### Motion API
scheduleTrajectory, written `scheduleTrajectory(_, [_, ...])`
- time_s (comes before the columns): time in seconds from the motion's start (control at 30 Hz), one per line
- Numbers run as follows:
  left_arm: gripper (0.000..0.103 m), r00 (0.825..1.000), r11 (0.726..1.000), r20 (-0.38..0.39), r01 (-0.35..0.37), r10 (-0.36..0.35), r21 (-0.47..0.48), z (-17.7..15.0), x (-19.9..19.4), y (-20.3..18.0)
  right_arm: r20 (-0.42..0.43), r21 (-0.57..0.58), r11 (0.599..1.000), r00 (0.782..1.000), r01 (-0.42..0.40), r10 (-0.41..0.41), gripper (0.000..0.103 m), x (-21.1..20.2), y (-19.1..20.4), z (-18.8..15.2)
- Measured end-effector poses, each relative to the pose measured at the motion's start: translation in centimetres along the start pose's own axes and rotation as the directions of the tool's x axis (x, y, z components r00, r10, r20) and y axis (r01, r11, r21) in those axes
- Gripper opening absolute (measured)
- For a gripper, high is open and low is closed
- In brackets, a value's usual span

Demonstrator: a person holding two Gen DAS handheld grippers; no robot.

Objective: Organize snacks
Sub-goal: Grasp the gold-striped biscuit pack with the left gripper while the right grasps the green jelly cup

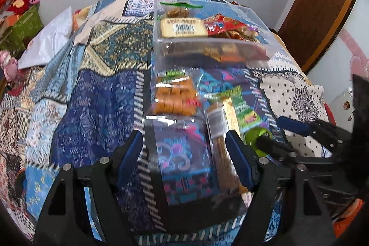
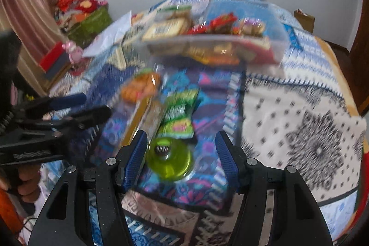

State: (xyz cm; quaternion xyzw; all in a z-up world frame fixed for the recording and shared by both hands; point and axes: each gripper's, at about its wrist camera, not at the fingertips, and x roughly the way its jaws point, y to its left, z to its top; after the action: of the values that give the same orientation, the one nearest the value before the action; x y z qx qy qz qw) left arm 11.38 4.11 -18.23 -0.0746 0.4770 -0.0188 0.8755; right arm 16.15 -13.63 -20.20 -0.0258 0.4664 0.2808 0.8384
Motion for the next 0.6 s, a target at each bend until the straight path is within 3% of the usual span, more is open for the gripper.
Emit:
scheduleTrajectory(0.17, [0.074, 1.0, 1.0, -0.016, 0.019, -0.019, -0.008, -1.1, 0.0, -0.1, -0.034, 0.001, 1.0, 0.999, -0.002, 0.002, 0.057, 1.5, 0.3, -0.9])
scheduleTrajectory(0.27, [0.074, 0.999, 0.999, -0.023, 0.043, -0.043, -0.001, -1.4, 0.2, -0.8, -0.027, 0.023, 0.999, 0.999, -0.04, 0.041, 0.045, 1.0, 0.0, -1.0])
scheduleTrajectory(0.6, [0.074, 0.996, 0.996, -0.058, 0.07, -0.066, 0.063, -0.7, 2.5, -3.8, 0.029, 0.037, 0.999, 0.999, 0.023, -0.024, 0.043, -2.0, -1.7, -1.9])
